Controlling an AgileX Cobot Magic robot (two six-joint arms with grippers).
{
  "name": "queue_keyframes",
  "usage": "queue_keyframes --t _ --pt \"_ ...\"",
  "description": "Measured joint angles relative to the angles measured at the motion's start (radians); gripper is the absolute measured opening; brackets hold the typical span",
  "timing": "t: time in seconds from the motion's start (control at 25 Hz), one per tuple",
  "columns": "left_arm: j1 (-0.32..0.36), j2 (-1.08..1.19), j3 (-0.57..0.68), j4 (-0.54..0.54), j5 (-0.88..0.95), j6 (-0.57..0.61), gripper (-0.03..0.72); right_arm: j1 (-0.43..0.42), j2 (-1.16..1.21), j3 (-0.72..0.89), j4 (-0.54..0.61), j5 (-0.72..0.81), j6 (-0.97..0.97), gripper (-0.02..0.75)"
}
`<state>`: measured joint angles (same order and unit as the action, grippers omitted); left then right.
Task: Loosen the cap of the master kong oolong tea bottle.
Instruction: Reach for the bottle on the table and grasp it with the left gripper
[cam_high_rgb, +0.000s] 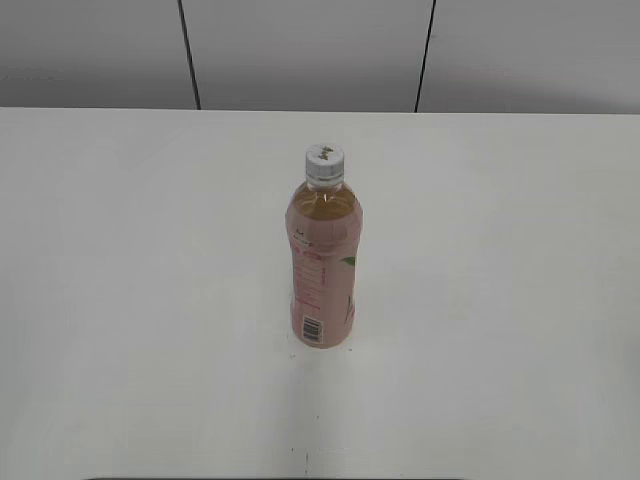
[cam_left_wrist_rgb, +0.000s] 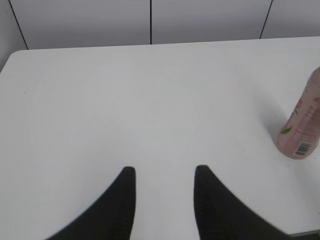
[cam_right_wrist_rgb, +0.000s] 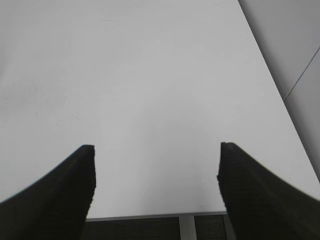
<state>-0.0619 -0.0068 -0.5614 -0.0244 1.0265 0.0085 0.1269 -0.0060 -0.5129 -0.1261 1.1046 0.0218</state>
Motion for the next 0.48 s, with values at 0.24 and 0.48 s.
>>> queue_keyframes --t 0.24,0.48 --pt "0.0 0.0 0.0 0.0 0.0 0.0 0.241 0.0 0.0 0.0 0.0 0.0 0.0 0.578" --pt "0.0 0.0 0.0 0.0 0.0 0.0 0.241 0.0 0.0 0.0 0.0 0.0 0.0 0.578"
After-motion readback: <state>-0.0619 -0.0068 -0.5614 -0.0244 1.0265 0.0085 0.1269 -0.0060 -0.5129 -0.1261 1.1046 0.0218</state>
